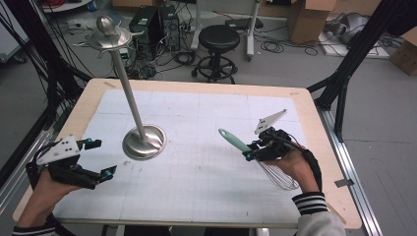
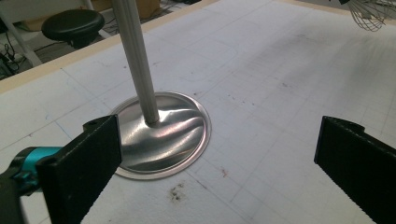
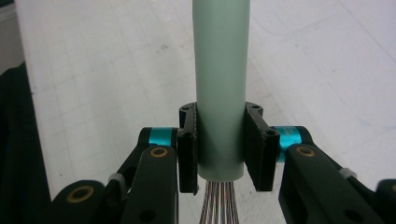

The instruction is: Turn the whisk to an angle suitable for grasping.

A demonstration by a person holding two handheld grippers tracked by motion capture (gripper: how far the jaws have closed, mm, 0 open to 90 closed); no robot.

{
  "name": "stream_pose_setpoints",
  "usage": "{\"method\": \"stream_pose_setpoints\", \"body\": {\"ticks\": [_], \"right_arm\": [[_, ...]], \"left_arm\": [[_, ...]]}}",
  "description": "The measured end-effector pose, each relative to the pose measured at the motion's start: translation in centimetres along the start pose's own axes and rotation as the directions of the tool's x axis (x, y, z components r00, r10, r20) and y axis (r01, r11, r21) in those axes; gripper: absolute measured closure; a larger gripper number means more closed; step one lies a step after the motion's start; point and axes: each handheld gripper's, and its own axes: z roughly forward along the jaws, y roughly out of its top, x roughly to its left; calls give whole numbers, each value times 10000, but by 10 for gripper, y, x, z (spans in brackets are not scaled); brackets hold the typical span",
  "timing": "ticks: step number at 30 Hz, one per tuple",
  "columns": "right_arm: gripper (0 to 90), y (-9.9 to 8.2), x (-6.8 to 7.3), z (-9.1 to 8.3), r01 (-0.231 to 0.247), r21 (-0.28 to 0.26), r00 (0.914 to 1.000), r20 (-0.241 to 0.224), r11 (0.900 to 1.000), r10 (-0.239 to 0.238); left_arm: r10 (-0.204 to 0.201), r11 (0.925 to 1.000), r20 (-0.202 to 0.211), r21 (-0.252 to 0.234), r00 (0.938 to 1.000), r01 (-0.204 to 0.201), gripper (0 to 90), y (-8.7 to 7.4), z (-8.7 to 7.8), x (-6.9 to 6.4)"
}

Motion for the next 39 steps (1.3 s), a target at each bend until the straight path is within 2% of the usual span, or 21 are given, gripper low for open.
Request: {"method": "stream_pose_setpoints", "body": {"ticks": [8, 10, 11, 12, 14, 15, 17, 18, 20, 23, 24, 25, 26, 28, 33, 34, 35, 36, 37, 39], "right_arm": [[696, 6, 9, -5, 575, -660, 9964, -584, 9962, -614], [696, 10, 12, -7, 650, -1078, 9933, -880, 9920, -746], [696, 10, 12, -7, 650, -1078, 9933, -880, 9920, -746], [696, 13, 14, -8, 787, -1343, 9909, -982, 9878, -923], [696, 15, 15, -9, 795, -1395, 9897, -1071, 9870, -948], [695, 18, 18, -10, 961, -1628, 9862, -1180, 9820, -1161], [695, 19, 20, -11, 988, -1726, 9835, -1331, 9800, -1226], [695, 23, 23, -11, 1104, -1986, 9804, -1392, 9738, -1395], [696, 24, 25, -11, 1118, -2092, 9779, -1507, 9715, -1450], [695, 30, 28, -12, 1239, -2515, 9719, -1645, 9599, -1685], [695, 32, 30, -12, 1276, -2770, 9682, -1735, 9524, -1802], [695, 32, 30, -12, 1276, -2770, 9682, -1735, 9524, -1802], [696, 36, 33, -13, 1315, -2962, 9628, -1892, 9460, -1930], [695, 38, 34, -13, 1351, -3014, 9605, -1943, 9439, -1995], [695, 51, 42, -11, 1559, -3405, 9413, -2334, 9272, -2440], [695, 51, 42, -11, 1559, -3405, 9413, -2334, 9272, -2440], [695, 53, 43, -11, 1668, -3496, 9376, -2330, 9219, -2580], [695, 55, 45, -11, 1619, -3546, 9351, -2429, 9209, -2579], [695, 60, 47, -10, 1749, -3764, 9267, -2491, 9098, -2813], [695, 62, 49, -9, 1752, -3835, 9238, -2545, 9068, -2862]], "left_arm": [[44, 10000, 43, -8, 10000, -44, 17, -1, -1, 0], [-4, 10000, 19, -7, 10000, 4, 17, -1, -1, 0], [5, 10000, 28, 3, 10000, -5, 17, -1, -1, 1], [-13, 10000, 30, -6, 10000, 13, 17, -1, 0, 0], [5, 10000, 53, -2, 10000, -5, 17, -1, 0, 0], [19, 10000, 50, 24, 10000, -19, 17, -1, 0, 0], [-2, 10000, 64, -11, 10000, 2, 17, 0, 1, 0], [8, 10000, 69, 8, 10000, -8, 17, 0, 1, 0], [34, 10000, 92, 13, 10000, -34, 17, 0, 1, 0], [41, 10000, 113, 13, 9999, -41, 17, 0, 2, 1], [55, 10000, 113, 15, 9999, -55, 17, 1, 2, 1], [30, 10000, 115, 0, 9999, -30, 17, 1, 2, 1], [36, 10000, 123, -5, 9999, -36, 17, 1, 2, 1], [53, 10000, 148, -10, 9999, -53, 17, 1, 2, 1], [80, 10000, 158, 4, 9998, -80, 17, 2, 2, 1], [83, 10000, 162, 0, 9998, -83, 17, 2, 2, 1], [78, 10000, 156, -9, 9998, -78, 17, 2, 2, 1], [72, 10000, 148, -7, 9999, -72, 17, 2, 2, 1], [58, 10000, 152, -24, 9999, -58, 17, 2, 2, 1], [80, 10000, 162, -17, 9998, -80, 17, 2, 1, 1]]}}
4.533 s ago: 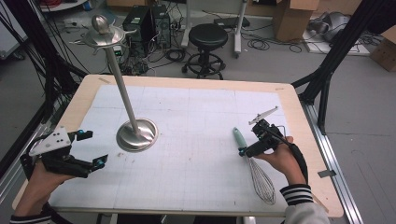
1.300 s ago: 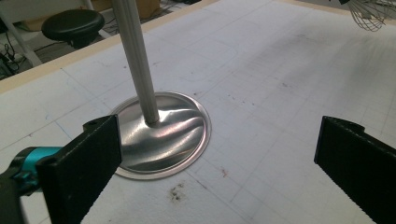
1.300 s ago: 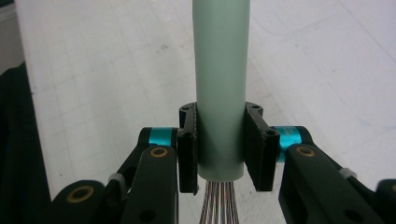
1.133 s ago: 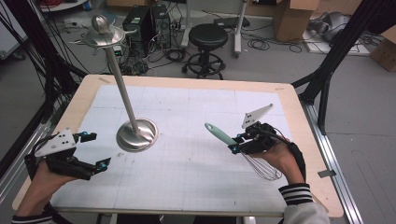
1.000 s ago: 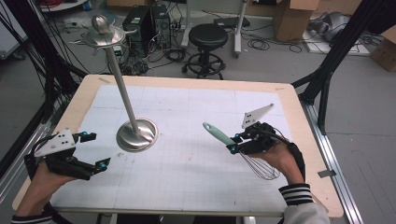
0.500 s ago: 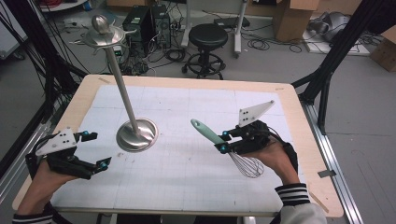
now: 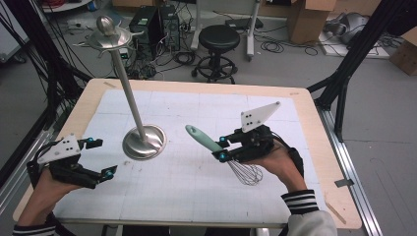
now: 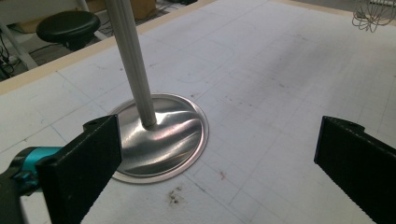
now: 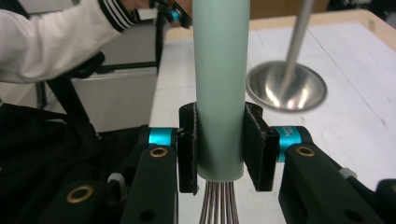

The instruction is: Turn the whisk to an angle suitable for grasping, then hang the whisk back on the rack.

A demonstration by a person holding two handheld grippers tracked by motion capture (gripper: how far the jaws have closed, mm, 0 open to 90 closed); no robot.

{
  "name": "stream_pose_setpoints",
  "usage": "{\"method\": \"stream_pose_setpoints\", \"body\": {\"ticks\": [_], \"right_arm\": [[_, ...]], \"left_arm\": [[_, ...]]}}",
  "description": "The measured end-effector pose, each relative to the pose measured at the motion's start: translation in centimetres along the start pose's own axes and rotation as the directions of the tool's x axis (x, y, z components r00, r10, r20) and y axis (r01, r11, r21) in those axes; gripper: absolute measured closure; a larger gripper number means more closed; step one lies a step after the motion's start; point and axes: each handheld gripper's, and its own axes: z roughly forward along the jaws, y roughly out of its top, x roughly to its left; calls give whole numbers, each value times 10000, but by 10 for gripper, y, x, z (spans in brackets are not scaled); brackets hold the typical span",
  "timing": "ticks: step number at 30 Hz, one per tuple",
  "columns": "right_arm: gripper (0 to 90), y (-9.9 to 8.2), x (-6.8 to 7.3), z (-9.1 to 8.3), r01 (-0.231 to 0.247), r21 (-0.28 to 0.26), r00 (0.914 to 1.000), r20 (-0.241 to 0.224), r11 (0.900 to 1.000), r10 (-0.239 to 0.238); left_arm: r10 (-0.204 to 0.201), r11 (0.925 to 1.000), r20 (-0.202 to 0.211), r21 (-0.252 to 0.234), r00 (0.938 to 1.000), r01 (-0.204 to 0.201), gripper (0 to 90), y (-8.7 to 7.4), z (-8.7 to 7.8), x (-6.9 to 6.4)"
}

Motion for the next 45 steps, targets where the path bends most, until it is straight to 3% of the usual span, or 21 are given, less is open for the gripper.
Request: {"method": "stream_pose_setpoints", "body": {"ticks": [3, 7, 19, 28, 37, 45], "right_arm": [[695, 10, 1, 7, 150, -462, 9989, -443, 9988, -170], [695, 20, 2, 15, 323, -621, 9966, -743, 9975, -369], [695, 30, 4, 29, 453, -493, 9936, -1012, 9978, -502], [695, 29, 4, 28, 555, -678, 9920, -1094, 9962, -627], [695, 25, 4, 23, 371, -701, 9928, -1107, 9969, -447], [695, 24, 3, 24, 430, -730, 9916, -1185, 9964, -515]], "left_arm": [[7, 10000, -4, -9, 10000, -7, 17, 0, -1, 0], [41, 10000, -26, -12, 10000, -41, 17, -1, -3, 0], [162, 9998, 52, -69, 9999, -162, 17, 1, -5, -1], [502, 9987, 625, 33, 9968, -505, 17, 6, 0, -7], [1094, 9940, 1538, -239, 9820, -1070, 17, 19, 7, -17], [1249, 9922, 2239, -289, 9666, -1215, 17, 40, 11, -23]]}}
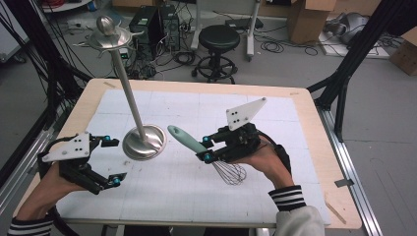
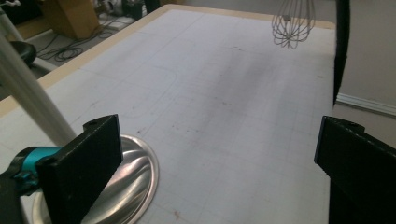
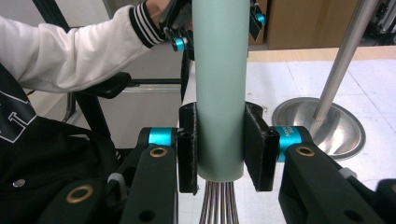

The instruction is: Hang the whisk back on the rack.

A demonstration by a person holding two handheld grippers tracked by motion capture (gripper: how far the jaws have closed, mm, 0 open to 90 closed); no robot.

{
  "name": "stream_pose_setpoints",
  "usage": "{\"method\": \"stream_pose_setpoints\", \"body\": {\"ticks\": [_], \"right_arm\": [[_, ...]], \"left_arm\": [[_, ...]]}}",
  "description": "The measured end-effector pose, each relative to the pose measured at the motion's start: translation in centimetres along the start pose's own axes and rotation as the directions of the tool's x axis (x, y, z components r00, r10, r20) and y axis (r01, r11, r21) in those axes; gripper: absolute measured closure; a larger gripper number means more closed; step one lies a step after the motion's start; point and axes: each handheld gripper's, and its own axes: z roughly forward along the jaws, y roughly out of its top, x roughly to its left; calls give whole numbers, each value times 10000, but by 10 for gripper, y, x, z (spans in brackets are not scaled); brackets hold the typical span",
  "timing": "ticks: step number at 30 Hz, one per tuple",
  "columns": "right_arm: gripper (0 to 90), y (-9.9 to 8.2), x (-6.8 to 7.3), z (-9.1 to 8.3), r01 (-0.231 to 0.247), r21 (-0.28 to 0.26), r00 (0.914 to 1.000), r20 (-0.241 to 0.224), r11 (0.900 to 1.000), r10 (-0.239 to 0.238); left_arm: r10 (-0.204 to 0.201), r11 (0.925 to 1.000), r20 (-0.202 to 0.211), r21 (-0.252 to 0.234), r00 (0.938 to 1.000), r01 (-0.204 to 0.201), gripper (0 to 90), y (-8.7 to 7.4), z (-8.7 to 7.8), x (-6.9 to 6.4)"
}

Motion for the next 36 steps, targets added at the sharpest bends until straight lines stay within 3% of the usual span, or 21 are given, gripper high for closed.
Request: {"method": "stream_pose_setpoints", "body": {"ticks": [7, 17, 23, 27, 36], "right_arm": [[694, 0, 0, 1, -37, -1, 9999, -156, 10000, 37], [694, -1, 1, 6, 76, -18, 9992, -393, 10000, -77], [694, -1, 2, 7, 146, -37, 9987, -494, 9999, -148], [694, -1, 3, 9, 177, -33, 9984, -539, 9998, -178], [694, -2, 3, 14, 242, -12, 9971, -717, 9997, -242]], "left_arm": [[290, 9996, 597, -89, 9978, -285, 17, 23, 7, -3], [842, 9964, 1292, -209, 9880, -822, 17, 50, 23, -9], [1081, 9939, 1487, -381, 9830, -1035, 17, 61, 34, -12], [963, 9951, 1744, -371, 9800, -912, 17, 68, 39, -13], [1167, 9931, 2152, -320, 9696, -1125, 17, 84, 50, -16]]}}
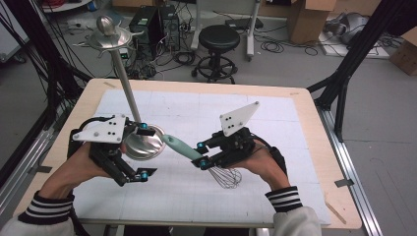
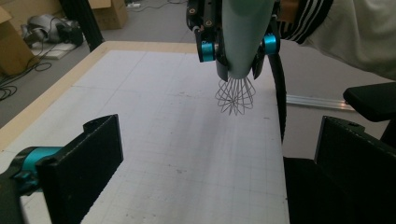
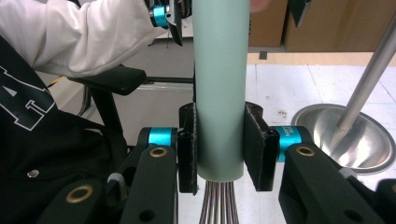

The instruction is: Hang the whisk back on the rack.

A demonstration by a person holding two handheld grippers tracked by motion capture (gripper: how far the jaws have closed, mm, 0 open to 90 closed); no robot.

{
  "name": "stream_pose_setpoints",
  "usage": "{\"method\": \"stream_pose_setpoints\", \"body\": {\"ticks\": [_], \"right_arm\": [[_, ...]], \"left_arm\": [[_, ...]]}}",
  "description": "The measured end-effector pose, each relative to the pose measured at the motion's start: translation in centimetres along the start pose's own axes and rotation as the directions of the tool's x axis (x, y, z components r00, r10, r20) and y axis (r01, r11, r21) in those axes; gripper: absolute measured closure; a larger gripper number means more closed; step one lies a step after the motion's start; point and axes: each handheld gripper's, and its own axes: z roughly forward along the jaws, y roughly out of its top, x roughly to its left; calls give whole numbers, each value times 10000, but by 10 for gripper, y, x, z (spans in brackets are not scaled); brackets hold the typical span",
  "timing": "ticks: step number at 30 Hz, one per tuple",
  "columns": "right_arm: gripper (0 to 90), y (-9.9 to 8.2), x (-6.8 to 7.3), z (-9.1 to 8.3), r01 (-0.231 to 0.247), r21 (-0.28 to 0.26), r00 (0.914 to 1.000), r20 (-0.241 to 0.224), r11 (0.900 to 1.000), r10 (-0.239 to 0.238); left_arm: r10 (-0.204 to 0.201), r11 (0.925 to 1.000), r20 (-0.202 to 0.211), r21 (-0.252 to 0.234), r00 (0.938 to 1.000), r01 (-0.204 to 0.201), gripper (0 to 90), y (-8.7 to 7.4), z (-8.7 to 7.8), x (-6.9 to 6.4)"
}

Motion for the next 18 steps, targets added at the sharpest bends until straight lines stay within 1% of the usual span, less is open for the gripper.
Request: {"method": "stream_pose_setpoints", "body": {"ticks": [3, 5, 6, 7, 9, 11, 13, 18], "right_arm": [[694, 0, 1, 1, 16, 66, 10000, -61, 10000, -15], [694, 0, 2, 1, 28, 78, 9999, -129, 10000, -27], [694, 0, 2, 1, 80, 43, 9999, -117, 10000, -80], [694, 1, 2, 2, 20, 53, 9999, -166, 10000, -19], [694, 1, 2, 2, 101, -2, 9998, -193, 9999, -101], [694, 1, 3, 3, 73, -13, 9997, -254, 10000, -74], [694, 2, 3, 3, 154, -28, 9994, -302, 9999, -155], [694, 2, 4, 3, 182, -8, 9993, -324, 9998, -183]], "left_arm": [[207, 9996, 82, -175, 9998, -205, 17, 4, 4, 0], [229, 9994, 282, -282, 9993, -221, 17, 8, 7, 0], [329, 9989, 390, -358, 9987, -315, 17, 10, 9, -1], [408, 9985, 444, -373, 9982, -391, 17, 12, 11, -2], [478, 9982, 583, -386, 9972, -456, 17, 15, 15, -2], [593, 9979, 593, -304, 9965, -576, 17, 18, 18, -1], [543, 9981, 675, -316, 9962, -523, 17, 21, 21, -1], [683, 9974, 1023, -316, 9924, -654, 18, 27, 30, -3]]}}
